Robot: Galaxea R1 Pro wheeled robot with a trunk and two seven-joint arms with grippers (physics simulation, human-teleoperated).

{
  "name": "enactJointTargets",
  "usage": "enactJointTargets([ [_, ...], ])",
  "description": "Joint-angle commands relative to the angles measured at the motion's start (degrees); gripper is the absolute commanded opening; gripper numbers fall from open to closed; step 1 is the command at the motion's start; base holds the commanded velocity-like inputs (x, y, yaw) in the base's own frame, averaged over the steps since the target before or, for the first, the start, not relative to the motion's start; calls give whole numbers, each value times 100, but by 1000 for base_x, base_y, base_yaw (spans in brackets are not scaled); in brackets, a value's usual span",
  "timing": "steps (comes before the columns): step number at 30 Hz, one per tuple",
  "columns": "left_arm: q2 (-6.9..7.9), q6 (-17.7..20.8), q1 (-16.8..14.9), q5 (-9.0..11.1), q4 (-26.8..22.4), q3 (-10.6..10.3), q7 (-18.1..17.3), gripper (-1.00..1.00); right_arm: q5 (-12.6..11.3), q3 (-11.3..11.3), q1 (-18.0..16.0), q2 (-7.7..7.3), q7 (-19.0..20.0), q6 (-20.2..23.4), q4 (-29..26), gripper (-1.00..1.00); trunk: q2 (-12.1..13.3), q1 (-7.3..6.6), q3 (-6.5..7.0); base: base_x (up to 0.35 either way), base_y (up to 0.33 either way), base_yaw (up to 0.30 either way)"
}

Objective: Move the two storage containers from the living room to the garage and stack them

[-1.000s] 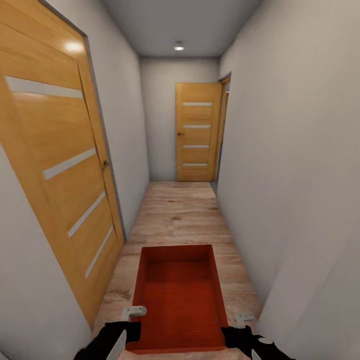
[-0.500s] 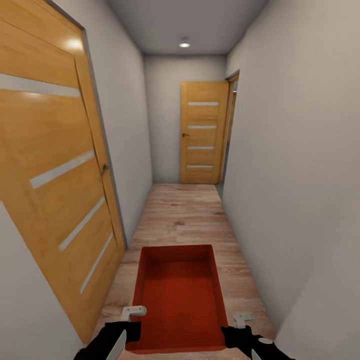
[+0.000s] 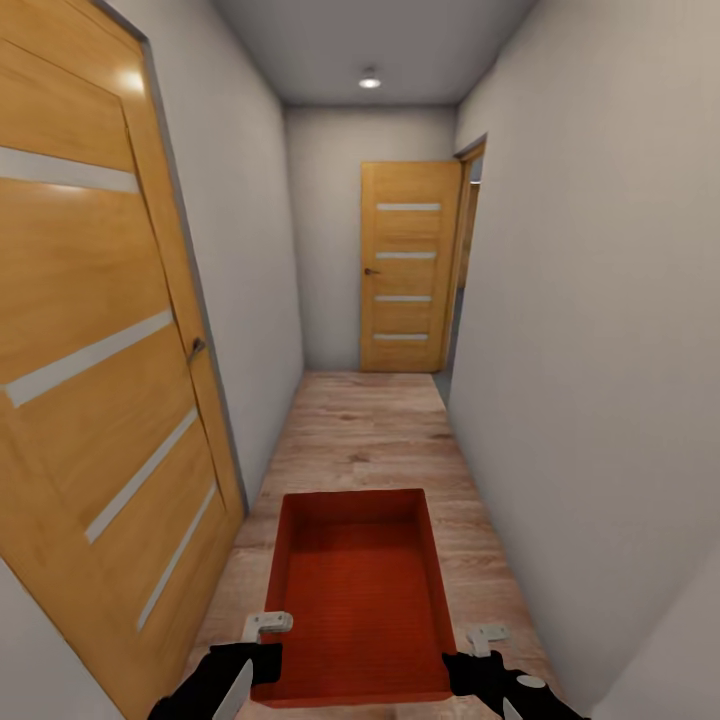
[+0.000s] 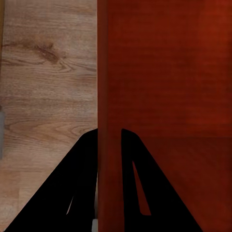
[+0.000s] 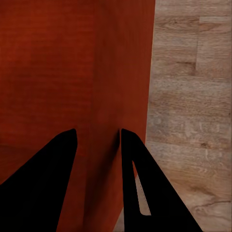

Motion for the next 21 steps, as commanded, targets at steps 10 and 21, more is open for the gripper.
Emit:
enactJointTargets([
  [10,-2,-132,-9,-108,-24,73,124,-100,-31,149,1,103,58,-27,13,-100,-10,6,-12,322,0,0],
  [21,-7,-132,-9,-108,-20,73,124,-100,-31,151,0,103,58,-20,13,-100,-10,6,-12,322,0,0],
])
